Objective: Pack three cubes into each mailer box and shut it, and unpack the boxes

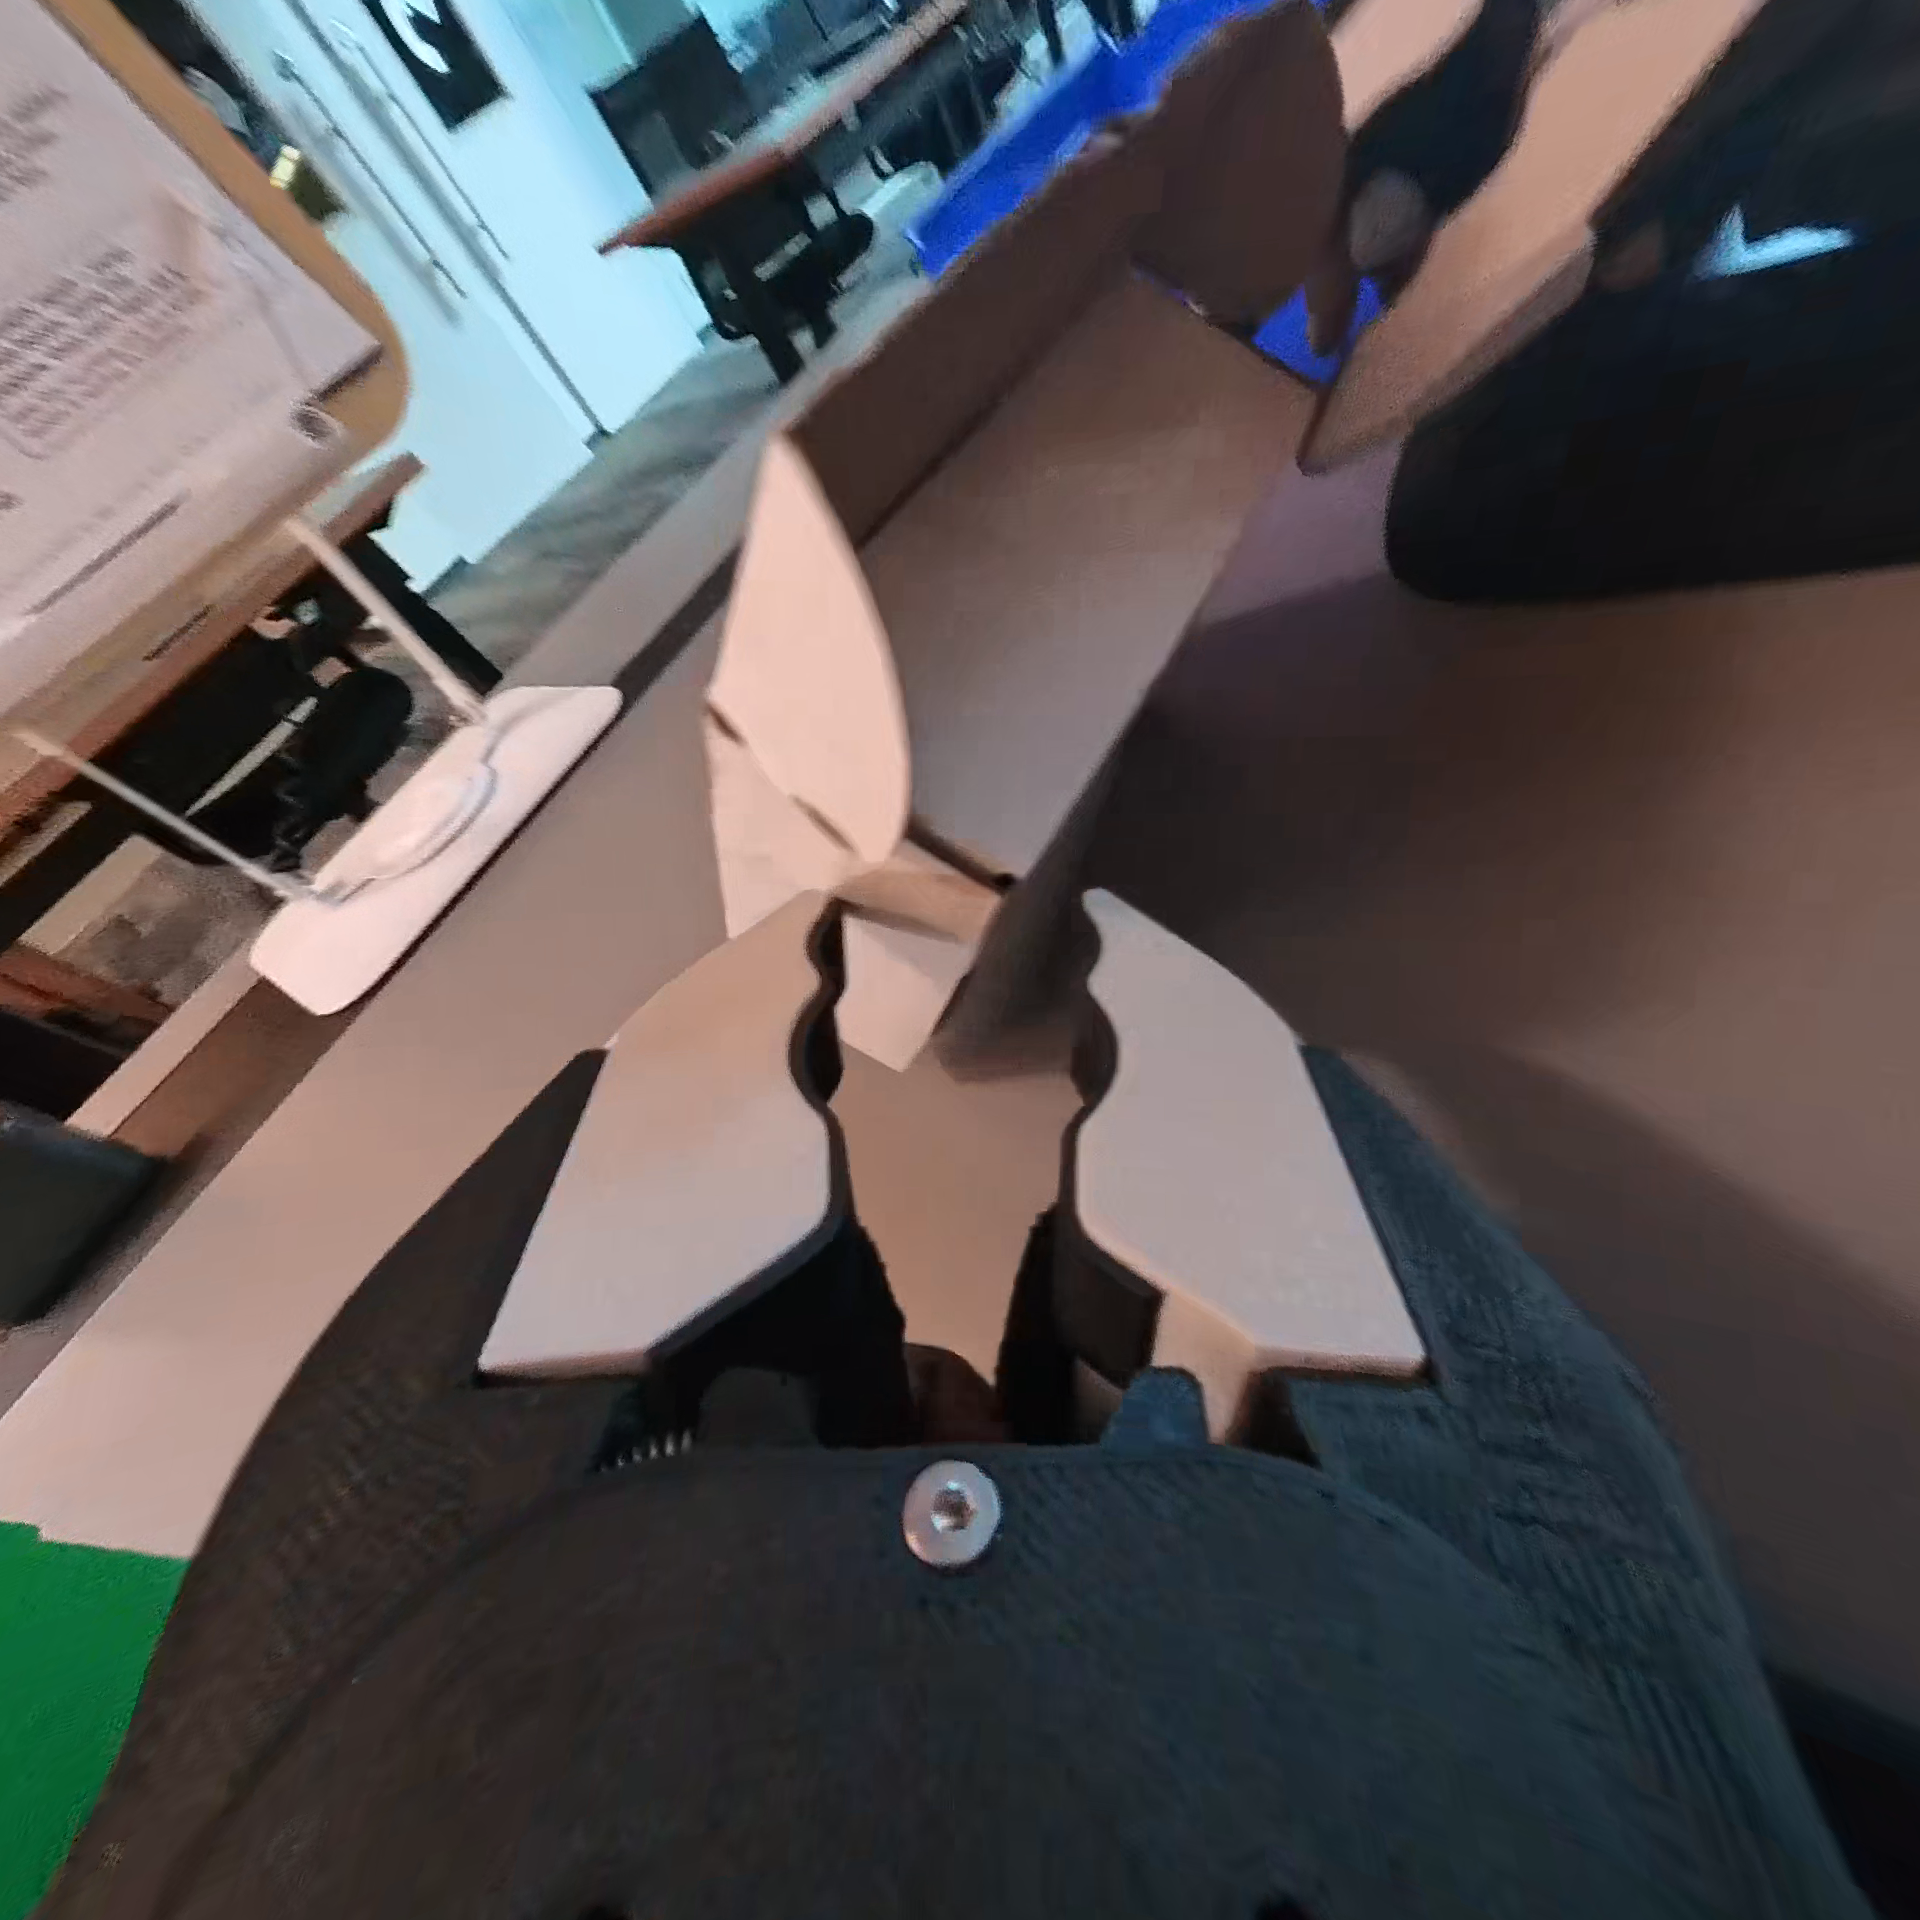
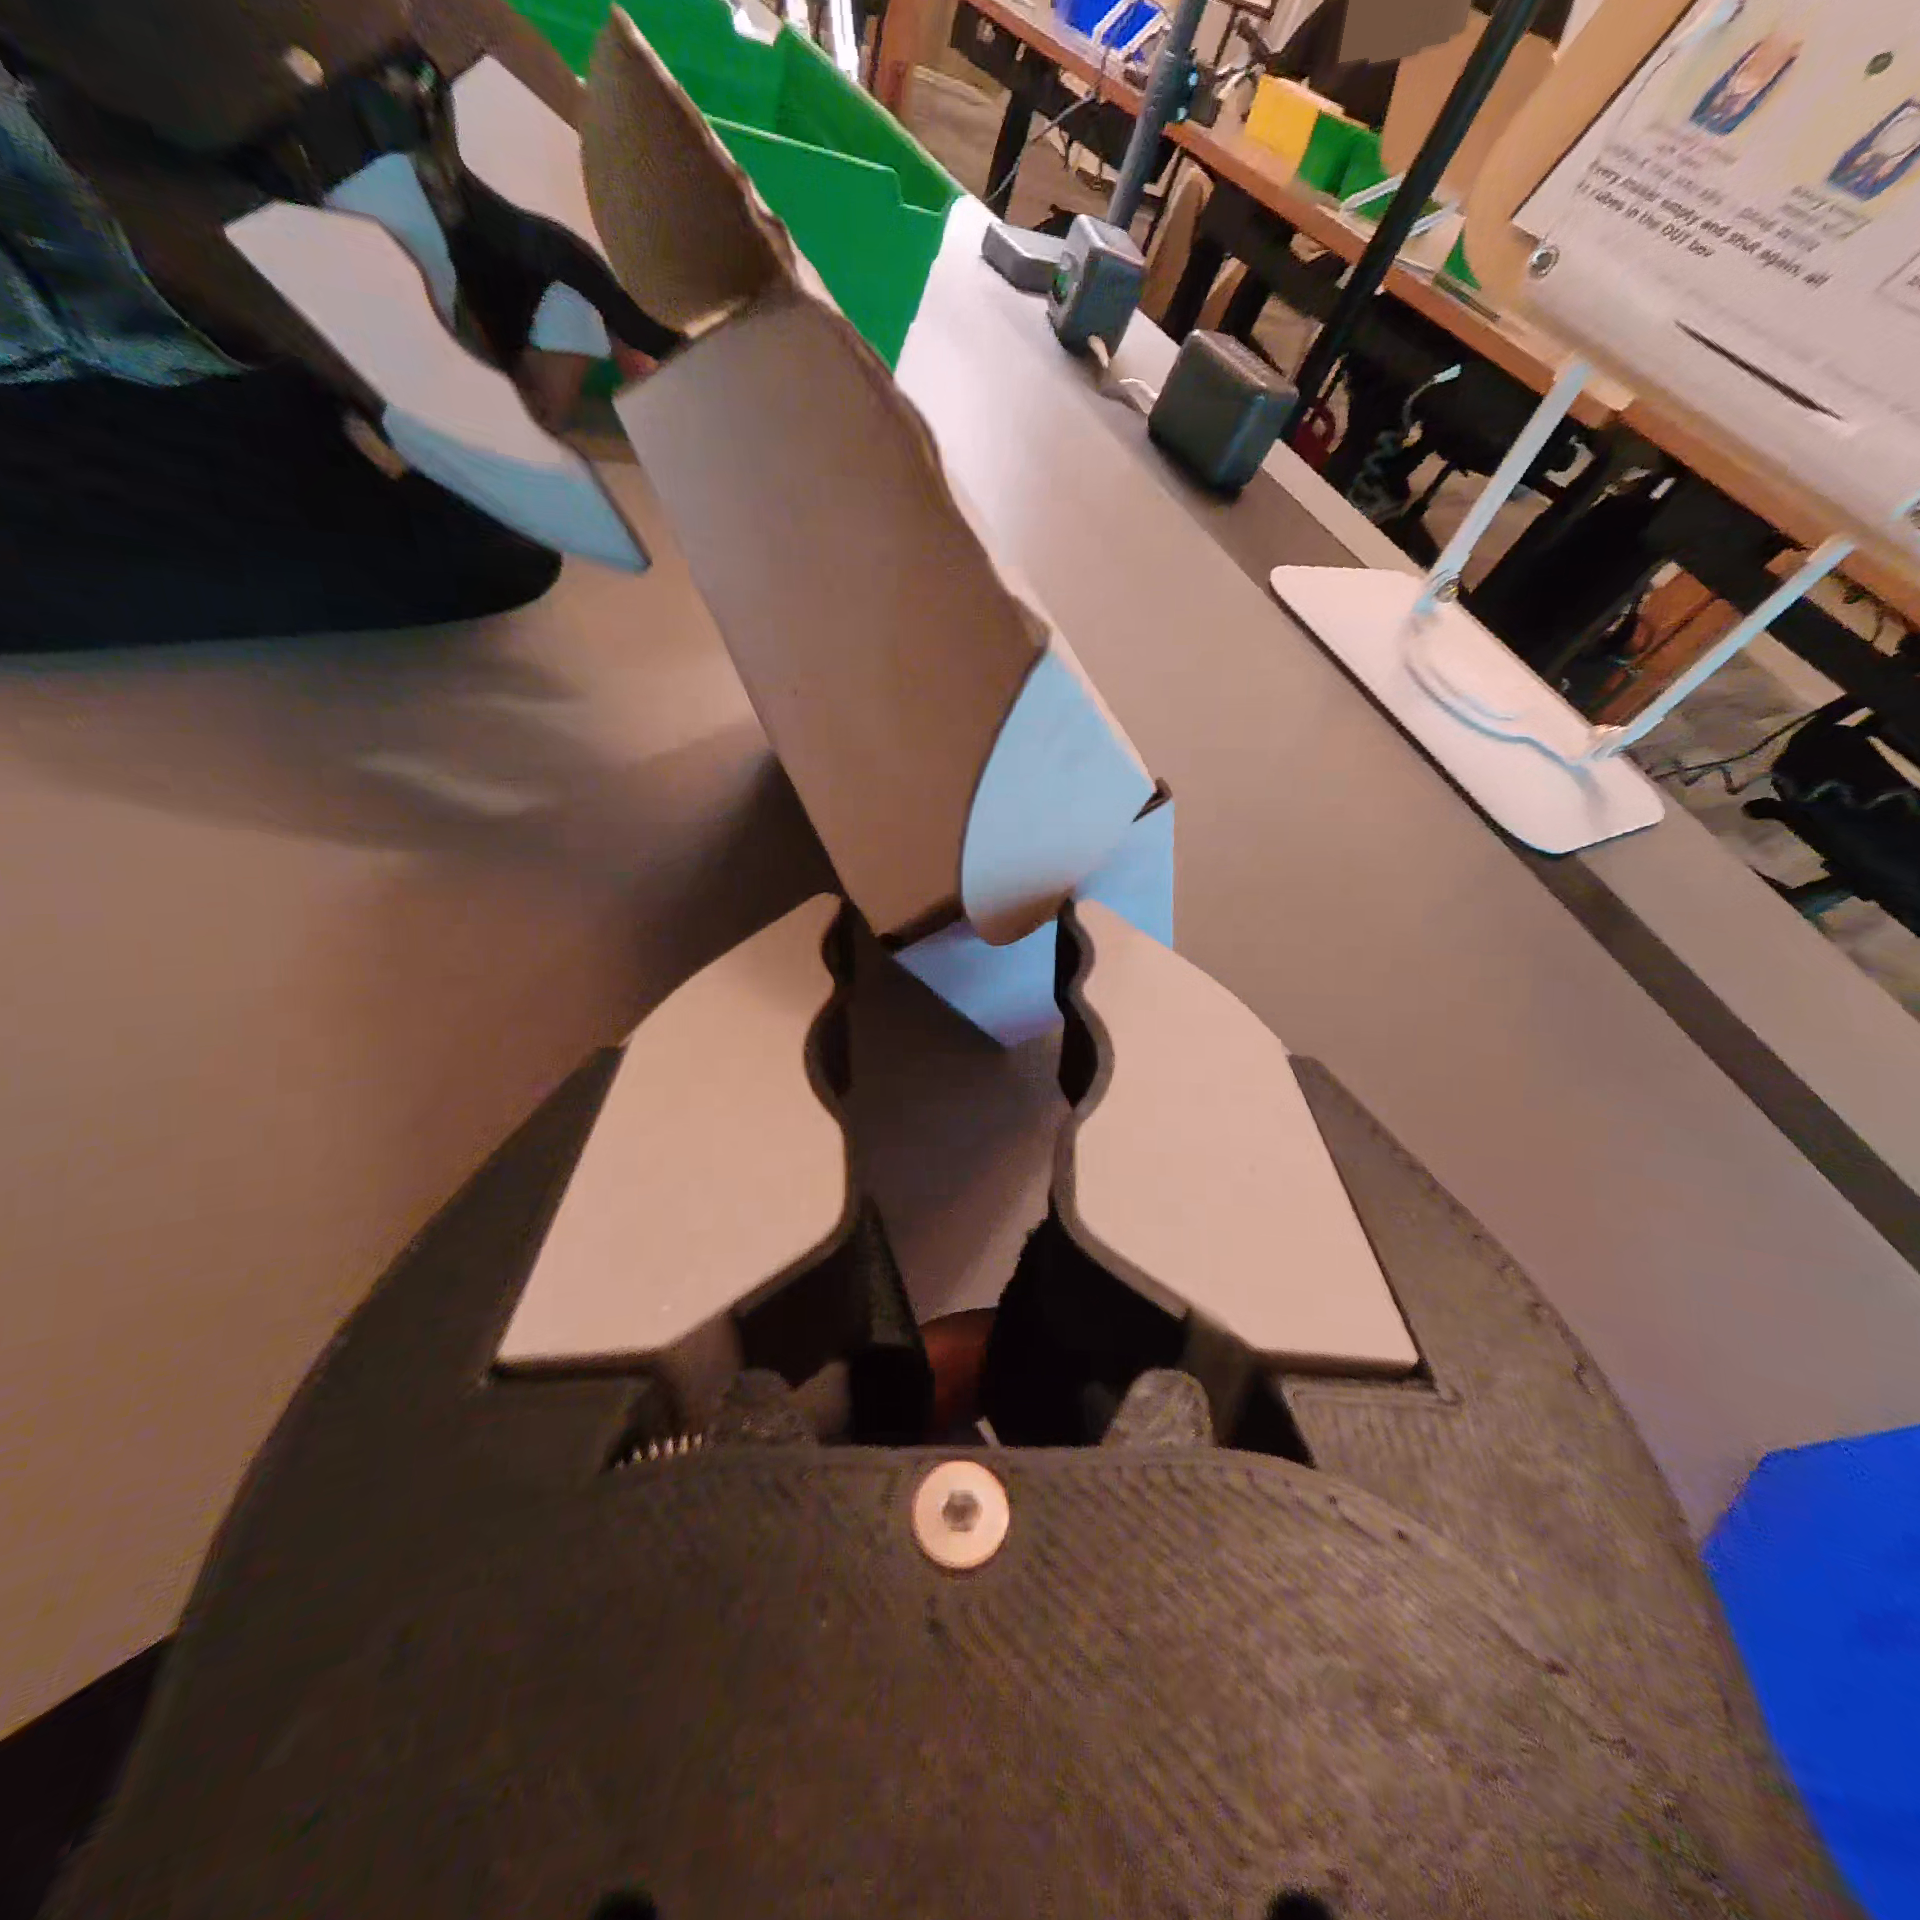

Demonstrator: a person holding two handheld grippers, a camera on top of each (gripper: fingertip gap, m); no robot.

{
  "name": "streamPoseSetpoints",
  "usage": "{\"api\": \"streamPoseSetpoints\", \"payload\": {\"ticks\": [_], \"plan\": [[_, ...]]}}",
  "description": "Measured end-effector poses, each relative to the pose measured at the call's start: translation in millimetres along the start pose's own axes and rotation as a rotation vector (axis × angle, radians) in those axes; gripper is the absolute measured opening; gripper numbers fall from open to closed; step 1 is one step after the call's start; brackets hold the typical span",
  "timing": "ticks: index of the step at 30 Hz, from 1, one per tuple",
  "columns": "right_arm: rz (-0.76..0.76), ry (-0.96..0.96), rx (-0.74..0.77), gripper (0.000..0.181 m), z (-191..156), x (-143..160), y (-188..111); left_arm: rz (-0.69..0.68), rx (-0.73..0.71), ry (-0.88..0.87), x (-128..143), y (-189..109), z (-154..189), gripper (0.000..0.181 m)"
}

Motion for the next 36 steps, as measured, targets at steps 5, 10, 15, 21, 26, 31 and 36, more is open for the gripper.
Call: {"api": "streamPoseSetpoints", "payload": {"ticks": [5,10,15,21,26,31,36], "plan": [[0.064,0.033,0.018,0.034,-1.0,-6.6,-3.9,0.095,-0.015,-0.100,-10.5,-9.5,-5.2,0.031],[0.111,0.201,-0.036,0.034,3.2,-10.5,-8.2,0.062,0.068,-0.259,-8.4,-8.8,-6.2,0.030],[0.052,0.260,-0.042,0.033,4.0,-5.2,-2.6,-0.018,0.132,-0.364,0.5,-4.0,-5.6,0.031],[0.073,0.098,0.085,0.039,5.6,-6.3,-2.1,0.032,0.024,-0.188,-7.6,-1.6,-3.1,0.063],[0.078,-0.124,0.240,0.046,6.7,-9.2,-0.9,0.075,-0.102,-0.015,-11.3,2.2,-1.5,0.067],[0.076,-0.093,0.241,0.056,10.7,-10.2,3.6,0.066,-0.127,-0.065,-9.3,5.7,-7.1,0.075],[0.061,-0.166,0.264,0.051,6.3,-11.7,6.9,0.081,-0.186,-0.076,-8.9,6.5,-18.1,0.076]]}}
Point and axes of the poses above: each gripper's, where its closed fingertips meet, y out along the fingers, x out of its underside, z = x × y across the jaws, the point moved 7 cm from there along -y, back along the fingers, and after that the axes turned 1 degree about z, right-handed, at the moved point
